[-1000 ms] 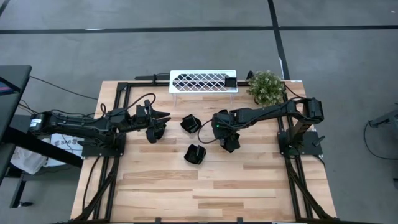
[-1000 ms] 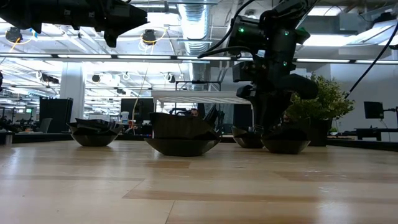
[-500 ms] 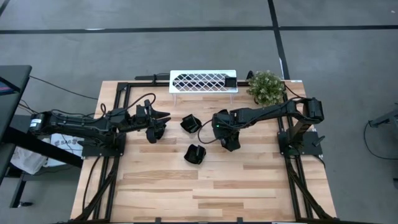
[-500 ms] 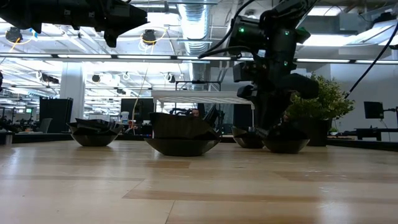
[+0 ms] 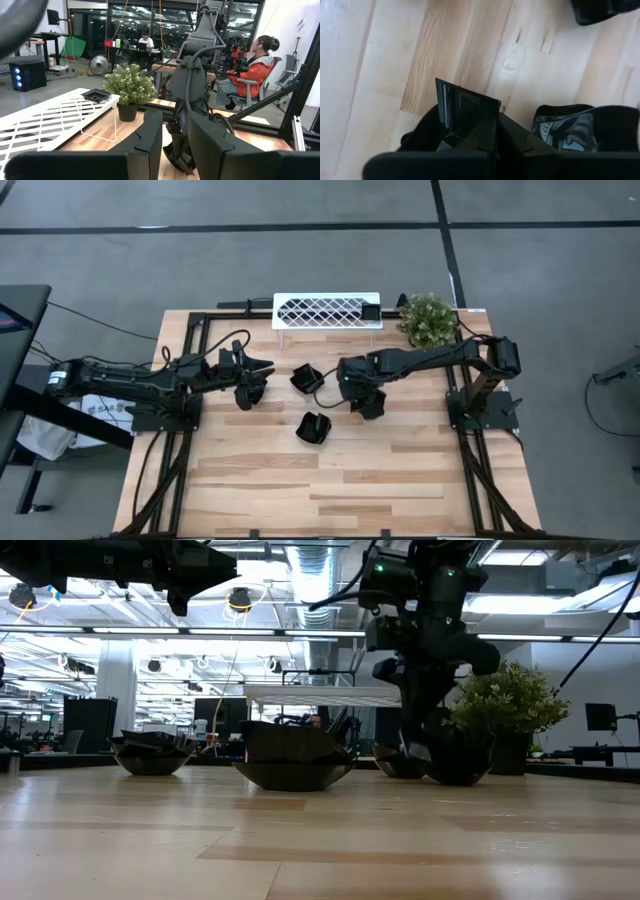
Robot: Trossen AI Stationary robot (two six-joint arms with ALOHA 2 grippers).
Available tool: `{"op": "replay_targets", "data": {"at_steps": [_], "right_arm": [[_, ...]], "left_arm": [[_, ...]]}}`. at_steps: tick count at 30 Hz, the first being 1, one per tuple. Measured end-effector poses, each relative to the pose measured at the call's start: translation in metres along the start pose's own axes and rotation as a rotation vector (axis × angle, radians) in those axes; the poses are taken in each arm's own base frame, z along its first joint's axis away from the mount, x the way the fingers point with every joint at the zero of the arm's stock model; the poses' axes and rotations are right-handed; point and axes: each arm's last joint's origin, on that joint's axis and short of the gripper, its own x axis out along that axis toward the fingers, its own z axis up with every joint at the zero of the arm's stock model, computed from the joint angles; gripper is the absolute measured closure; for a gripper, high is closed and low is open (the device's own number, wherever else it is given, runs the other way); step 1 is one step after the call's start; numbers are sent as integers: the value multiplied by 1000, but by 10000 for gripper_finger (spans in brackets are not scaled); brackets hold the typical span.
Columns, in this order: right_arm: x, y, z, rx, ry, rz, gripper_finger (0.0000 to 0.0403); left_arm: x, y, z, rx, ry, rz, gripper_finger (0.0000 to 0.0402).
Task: Pick & Place Mini shaped plates
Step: Stack the black square plate on top of the black square plate on the shelf
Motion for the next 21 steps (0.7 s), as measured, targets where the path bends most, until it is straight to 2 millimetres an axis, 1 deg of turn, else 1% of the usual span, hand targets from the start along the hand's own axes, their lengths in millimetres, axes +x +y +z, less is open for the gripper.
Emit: {"op": "replay_targets", "data": {"at_steps": [14,21], "right_arm": [[-11,-2,4,-2,24,10,396],[-20,-4,8,-2,34,15,395]], "left_arm": [[0,0,0,0,0,0,309],[0,0,0,0,0,0,309]]}}
